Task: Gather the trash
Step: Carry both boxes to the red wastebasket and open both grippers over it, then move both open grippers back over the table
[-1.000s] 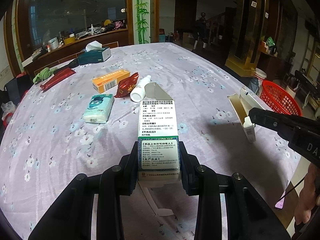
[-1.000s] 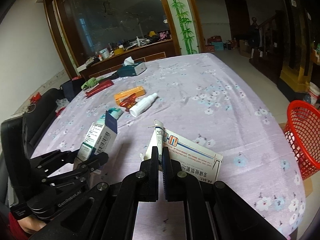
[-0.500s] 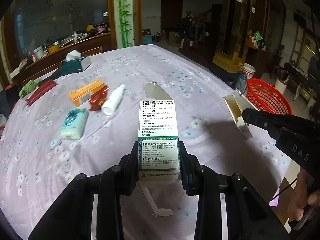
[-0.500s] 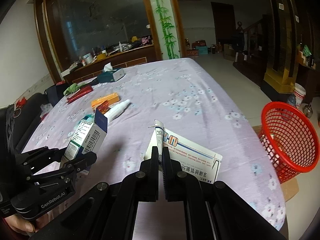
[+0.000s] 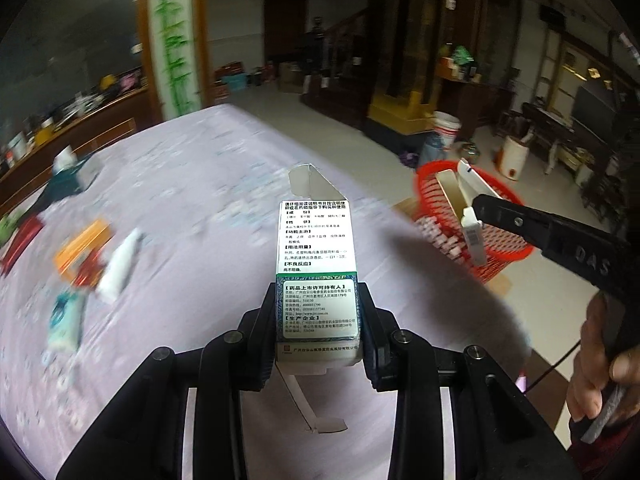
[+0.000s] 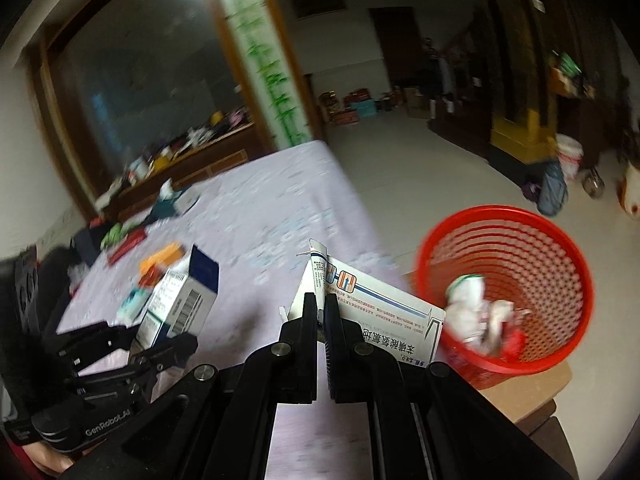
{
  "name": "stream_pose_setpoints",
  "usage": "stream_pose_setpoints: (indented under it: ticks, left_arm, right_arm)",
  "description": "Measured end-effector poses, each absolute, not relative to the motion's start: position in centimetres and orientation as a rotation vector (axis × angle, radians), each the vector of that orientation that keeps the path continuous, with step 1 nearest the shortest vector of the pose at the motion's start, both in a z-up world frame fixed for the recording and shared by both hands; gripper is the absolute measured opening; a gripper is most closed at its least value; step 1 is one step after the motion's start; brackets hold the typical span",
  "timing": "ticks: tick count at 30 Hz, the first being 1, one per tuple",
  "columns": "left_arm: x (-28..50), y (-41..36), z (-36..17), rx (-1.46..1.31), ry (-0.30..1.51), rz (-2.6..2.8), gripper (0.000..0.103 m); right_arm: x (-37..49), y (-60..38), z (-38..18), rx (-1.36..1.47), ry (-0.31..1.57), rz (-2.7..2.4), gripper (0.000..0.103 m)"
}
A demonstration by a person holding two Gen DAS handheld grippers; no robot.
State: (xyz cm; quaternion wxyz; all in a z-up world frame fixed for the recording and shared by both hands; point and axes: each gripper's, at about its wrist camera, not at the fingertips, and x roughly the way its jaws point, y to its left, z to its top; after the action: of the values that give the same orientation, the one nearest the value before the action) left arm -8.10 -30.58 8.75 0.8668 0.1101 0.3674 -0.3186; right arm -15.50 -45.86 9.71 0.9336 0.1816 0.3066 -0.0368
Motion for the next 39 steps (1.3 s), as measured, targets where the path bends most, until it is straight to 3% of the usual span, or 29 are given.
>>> stream_pose_setpoints:
  ticks: [16, 17, 18, 19, 21, 22, 31, 36, 39]
  left_arm:
    - [-4.6, -47.3, 9.2, 0.176, 0.823, -0.898, 0.034]
    - [-4.5, -48.0, 9.1, 0.179, 0.816, -0.904, 0.038]
    - [-4.4, -48.7, 8.9, 0.185, 0.814, -0.900, 0.057]
    - [-4.3, -49.0, 8.7, 0.185, 0.818, -0.889, 0.074]
    - [-4.6, -48.8, 8.8, 0.177, 0.811, -0.885, 0.075]
    - [-4.8, -48.5, 8.8, 0.189, 0.805, -0.884, 0.075]
    - [-6.3, -39.7, 9.1, 0.202, 0.772, -0.724, 0.075]
    - [-7.3, -34.2, 9.1, 0.226, 0.746, -0.662, 0.075]
    - [-8.2, -31.5, 9.0, 0.220, 0.739, -0.634, 0.075]
  right_arm:
    - [-15.7, -60.5, 11.0, 0.623, 0.545, -0.214, 0.006]
    - [-15.6, -61.0, 11.0, 0.631, 0.541, -0.222, 0.006]
    - [-15.3, -61.3, 10.9, 0.629, 0.544, -0.234, 0.007]
    - [-15.0, -61.5, 10.8, 0.621, 0.555, -0.253, 0.011]
    - [-14.7, -61.9, 10.6, 0.614, 0.567, -0.292, 0.042]
    - [-14.9, -62.1, 10.6, 0.613, 0.561, -0.303, 0.047]
    - [-15.5, -57.2, 10.2, 0.426, 0.616, -0.373, 0.049]
    - [-15.4, -51.2, 9.5, 0.308, 0.634, -0.385, 0.069]
    - [-15.4, -48.2, 9.4, 0.270, 0.635, -0.370, 0.070]
